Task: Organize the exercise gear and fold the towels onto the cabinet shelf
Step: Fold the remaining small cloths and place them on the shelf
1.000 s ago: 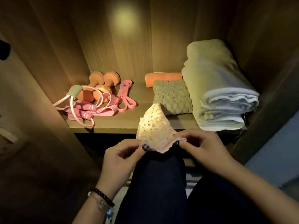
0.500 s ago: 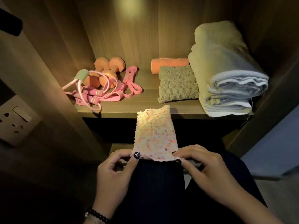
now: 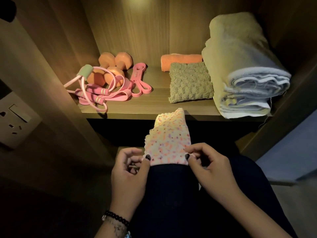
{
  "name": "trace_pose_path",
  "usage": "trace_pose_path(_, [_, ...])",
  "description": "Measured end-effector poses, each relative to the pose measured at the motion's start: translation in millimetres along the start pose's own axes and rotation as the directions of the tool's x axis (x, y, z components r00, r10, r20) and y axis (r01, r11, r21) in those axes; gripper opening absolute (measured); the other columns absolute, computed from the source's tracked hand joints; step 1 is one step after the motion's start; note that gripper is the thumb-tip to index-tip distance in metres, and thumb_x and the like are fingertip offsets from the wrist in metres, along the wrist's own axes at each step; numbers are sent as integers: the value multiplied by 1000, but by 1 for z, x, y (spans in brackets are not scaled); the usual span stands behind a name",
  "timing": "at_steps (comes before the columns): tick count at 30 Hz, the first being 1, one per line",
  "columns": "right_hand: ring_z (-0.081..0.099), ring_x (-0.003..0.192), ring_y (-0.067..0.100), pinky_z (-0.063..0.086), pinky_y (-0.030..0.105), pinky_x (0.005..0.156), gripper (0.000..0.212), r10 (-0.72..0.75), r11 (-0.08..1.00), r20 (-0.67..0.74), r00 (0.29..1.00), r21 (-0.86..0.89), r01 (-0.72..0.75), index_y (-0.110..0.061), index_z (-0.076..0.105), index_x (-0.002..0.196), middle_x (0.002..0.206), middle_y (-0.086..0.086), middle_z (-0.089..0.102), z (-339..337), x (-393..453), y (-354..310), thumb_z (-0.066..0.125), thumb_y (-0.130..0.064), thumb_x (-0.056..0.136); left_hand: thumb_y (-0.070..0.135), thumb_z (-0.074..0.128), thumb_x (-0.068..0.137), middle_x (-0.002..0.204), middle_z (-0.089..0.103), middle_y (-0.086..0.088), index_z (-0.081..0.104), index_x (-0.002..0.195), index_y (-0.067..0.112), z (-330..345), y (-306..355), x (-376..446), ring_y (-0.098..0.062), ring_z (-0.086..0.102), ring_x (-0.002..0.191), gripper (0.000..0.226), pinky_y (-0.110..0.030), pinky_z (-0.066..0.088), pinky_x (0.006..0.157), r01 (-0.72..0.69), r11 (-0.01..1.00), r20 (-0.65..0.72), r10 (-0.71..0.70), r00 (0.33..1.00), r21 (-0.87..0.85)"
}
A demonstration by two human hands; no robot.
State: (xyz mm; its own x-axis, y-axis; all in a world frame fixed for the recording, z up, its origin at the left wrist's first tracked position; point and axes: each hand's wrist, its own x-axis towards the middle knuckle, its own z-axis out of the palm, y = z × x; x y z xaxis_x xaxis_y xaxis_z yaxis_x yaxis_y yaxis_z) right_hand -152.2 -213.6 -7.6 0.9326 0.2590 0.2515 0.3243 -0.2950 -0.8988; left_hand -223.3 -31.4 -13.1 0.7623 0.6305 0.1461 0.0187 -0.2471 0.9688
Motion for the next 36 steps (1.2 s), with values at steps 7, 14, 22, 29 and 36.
trace_pose_path(7, [57,91,17,49,34,74,19,-432,805,86,898,-411,427,-10,69,89,97,1,59,-1,-4,0,67,4,76,-6,71,77,93,61,10,74,87,25,-5,8,3,-7,58,93,32,-13,45,81,-387,861,116,370,922,331])
trace_pose_path(14, [56,113,20,42,34,94,26,-488,702,209,847,-483,523,-7,70,109,111,4,63,-8,-10,9,59,-15,87,18,56,81,99,66,12,75,99,21,-9,8,2,-10,57,102,26,-36,50,86,-517,807,241,462,854,286])
trace_pose_path(22, [50,115,23,44,38,95,25,-383,749,189,904,-509,424,-7,69,105,114,7,58,-6,2,4,55,-23,91,34,51,88,92,58,10,66,91,18,-2,11,6,-10,53,94,22,-24,42,81,-430,841,280,348,895,329])
trace_pose_path(29, [34,119,12,29,24,96,28,-294,822,143,945,-467,327,-11,64,93,120,3,49,-7,0,-1,45,-31,93,36,47,94,86,53,15,61,85,23,-2,12,-1,-7,48,90,21,-26,38,75,-460,814,220,405,887,353])
trace_pose_path(36, [32,119,12,31,32,93,30,-263,869,78,962,-414,271,-15,60,77,118,0,48,-5,3,-2,44,-37,91,41,58,86,88,63,14,66,87,30,2,11,0,-6,56,86,14,-16,43,72,-323,908,127,300,946,265])
